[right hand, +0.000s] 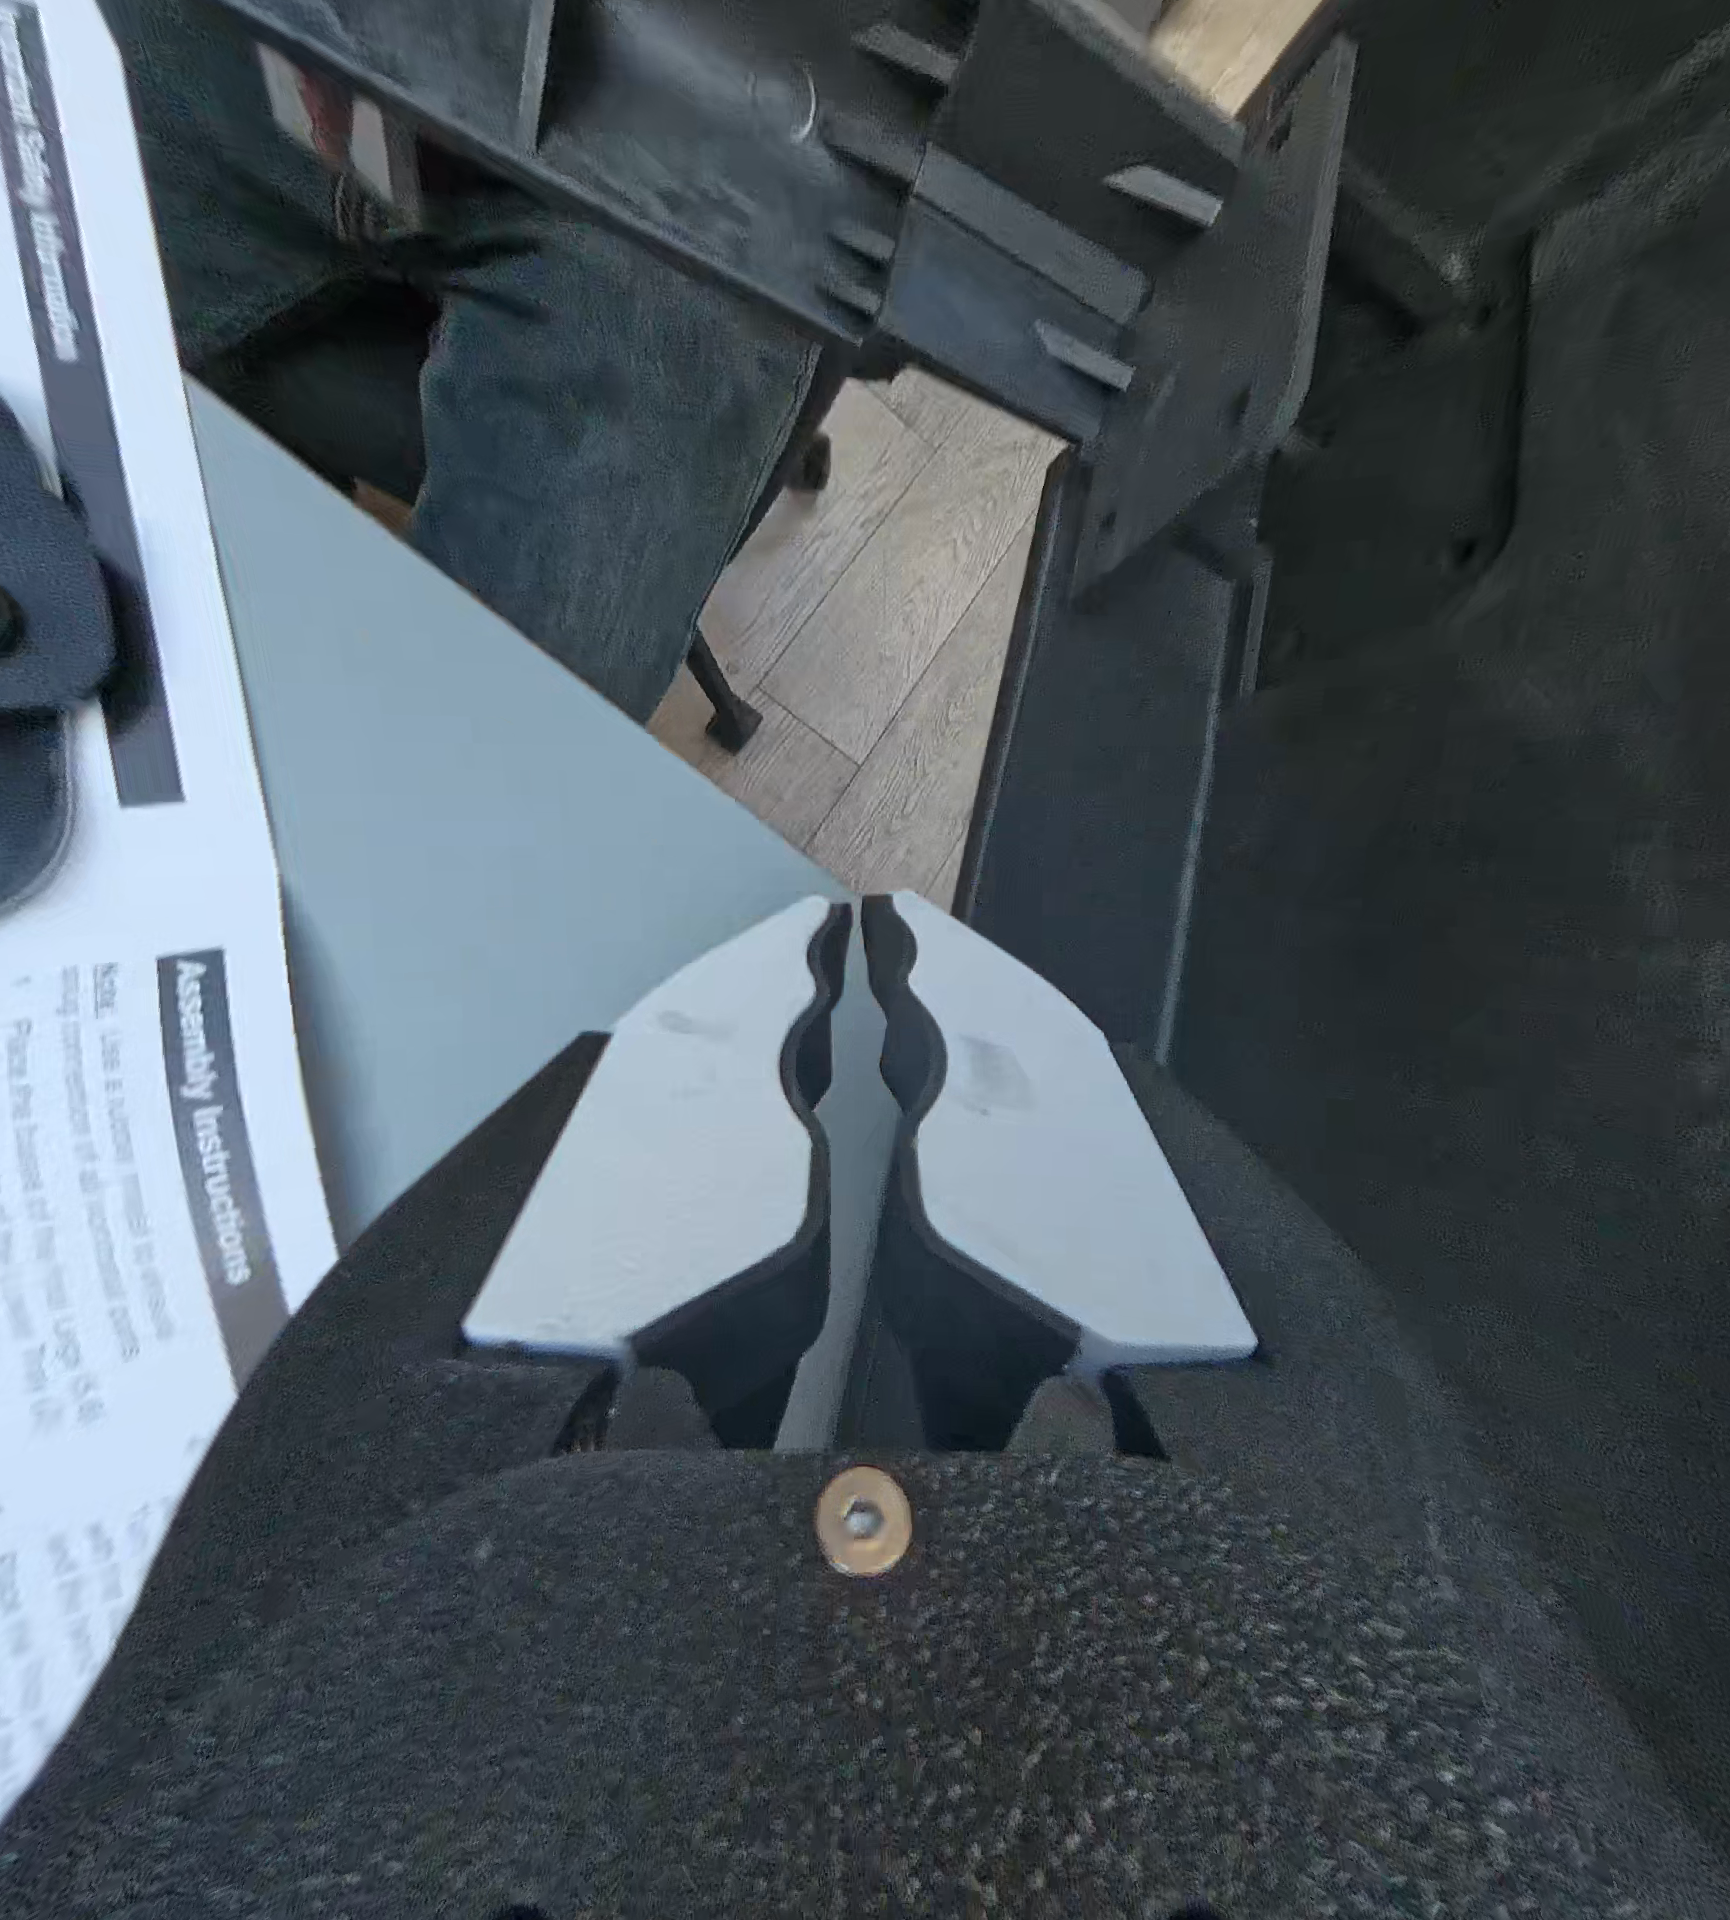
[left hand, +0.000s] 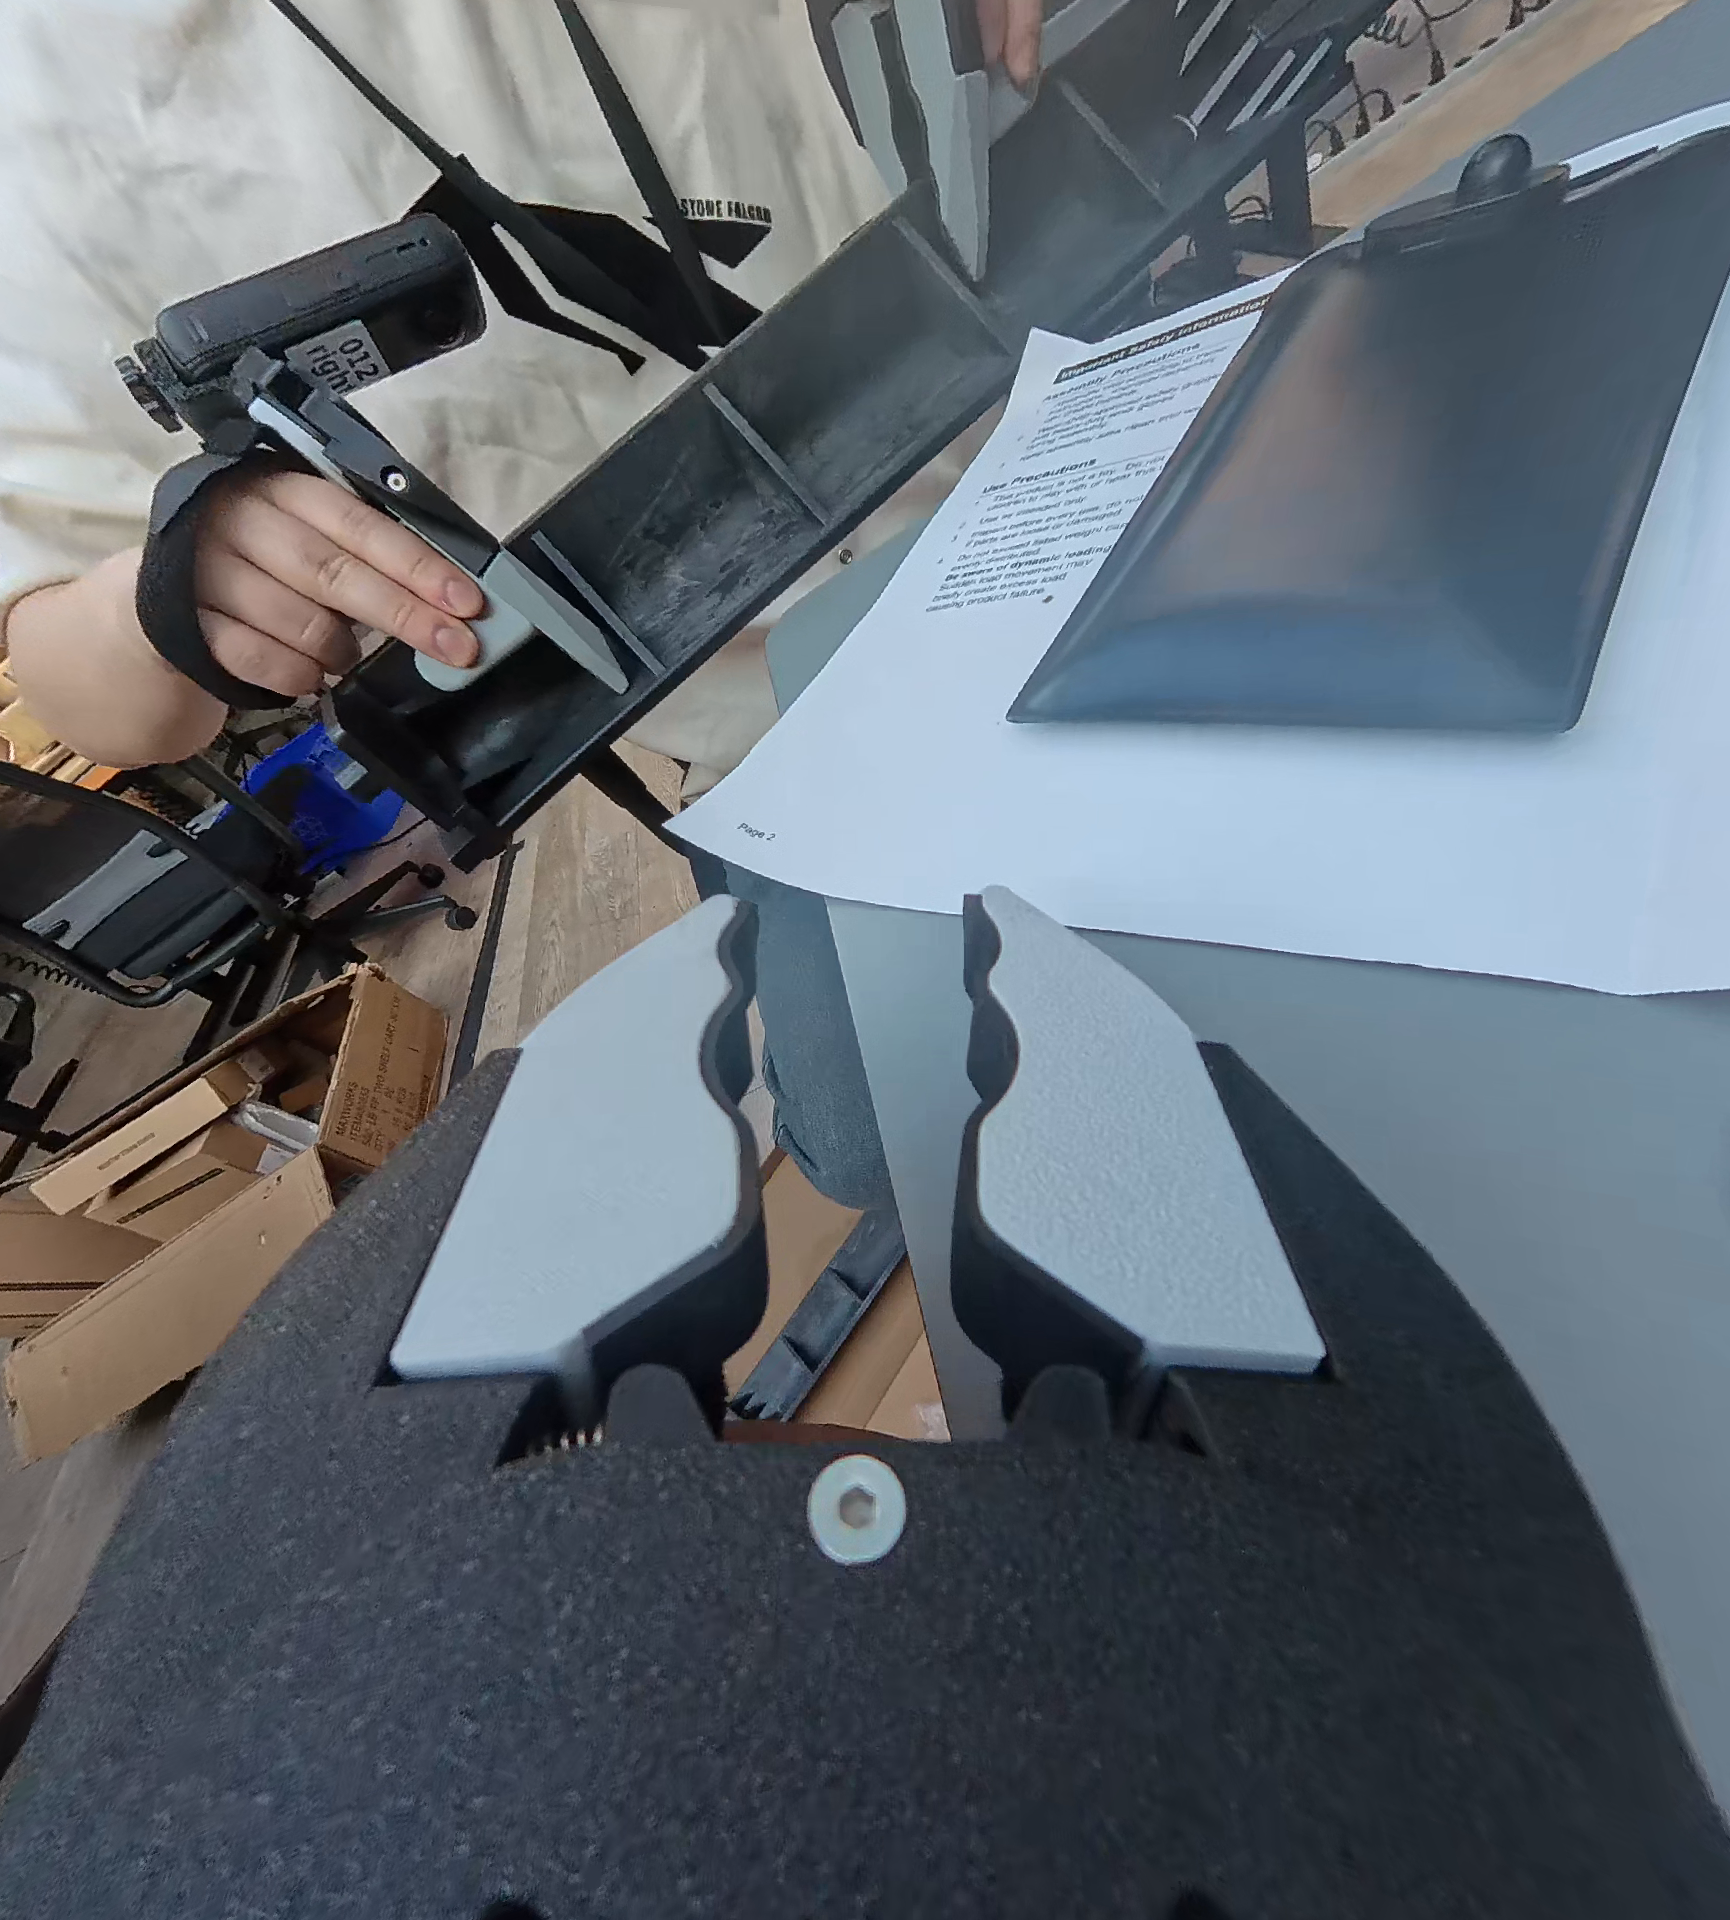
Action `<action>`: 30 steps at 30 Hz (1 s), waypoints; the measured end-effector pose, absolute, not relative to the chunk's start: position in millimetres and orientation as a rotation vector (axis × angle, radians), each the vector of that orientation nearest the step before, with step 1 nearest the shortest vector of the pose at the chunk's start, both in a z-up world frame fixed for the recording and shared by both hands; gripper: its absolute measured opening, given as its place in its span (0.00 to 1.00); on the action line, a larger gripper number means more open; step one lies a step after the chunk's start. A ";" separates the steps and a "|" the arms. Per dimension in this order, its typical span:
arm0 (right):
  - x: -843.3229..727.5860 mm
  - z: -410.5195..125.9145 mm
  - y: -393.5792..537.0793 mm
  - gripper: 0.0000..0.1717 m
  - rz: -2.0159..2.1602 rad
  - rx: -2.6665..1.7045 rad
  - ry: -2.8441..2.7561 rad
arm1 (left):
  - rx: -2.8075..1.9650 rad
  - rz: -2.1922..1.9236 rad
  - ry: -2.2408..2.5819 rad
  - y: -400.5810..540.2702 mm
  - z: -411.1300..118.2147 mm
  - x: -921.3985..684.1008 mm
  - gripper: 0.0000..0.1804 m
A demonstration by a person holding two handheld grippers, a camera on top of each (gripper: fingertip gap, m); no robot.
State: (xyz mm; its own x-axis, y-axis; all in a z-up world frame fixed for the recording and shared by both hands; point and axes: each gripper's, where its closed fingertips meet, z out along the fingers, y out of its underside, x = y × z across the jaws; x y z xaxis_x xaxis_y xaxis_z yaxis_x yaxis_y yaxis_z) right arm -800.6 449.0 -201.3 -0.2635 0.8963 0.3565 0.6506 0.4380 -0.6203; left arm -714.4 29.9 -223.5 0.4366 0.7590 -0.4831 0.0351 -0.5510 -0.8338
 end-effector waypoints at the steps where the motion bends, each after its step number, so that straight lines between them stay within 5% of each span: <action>1: -783.0 -207.6 450.7 0.02 0.431 -1.311 -2.034 | -1.904 1.165 -0.672 29.9 -223.5 -714.2 0.21; 15: -517.3 -231.0 336.8 0.04 0.583 -1.266 -2.467 | -1.940 1.243 -0.568 34.2 -222.5 -707.0 0.20; 24: -525.1 -251.4 312.4 0.03 0.698 -1.180 -2.397 | -1.932 1.272 -0.517 11.1 -197.9 -654.5 0.25; 30: -534.8 -256.2 321.7 0.02 0.702 -1.204 -2.369 | -1.901 0.890 -0.425 18.9 -146.8 -550.1 0.27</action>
State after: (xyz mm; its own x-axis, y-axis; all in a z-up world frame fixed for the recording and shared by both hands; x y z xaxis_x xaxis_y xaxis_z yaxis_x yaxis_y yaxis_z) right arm -534.8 321.7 -256.2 -0.5547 0.8240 0.1151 0.6285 0.5056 -0.5911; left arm -550.1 18.9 -146.8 0.6731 0.6214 -0.4010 -0.0782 -0.4794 -0.8741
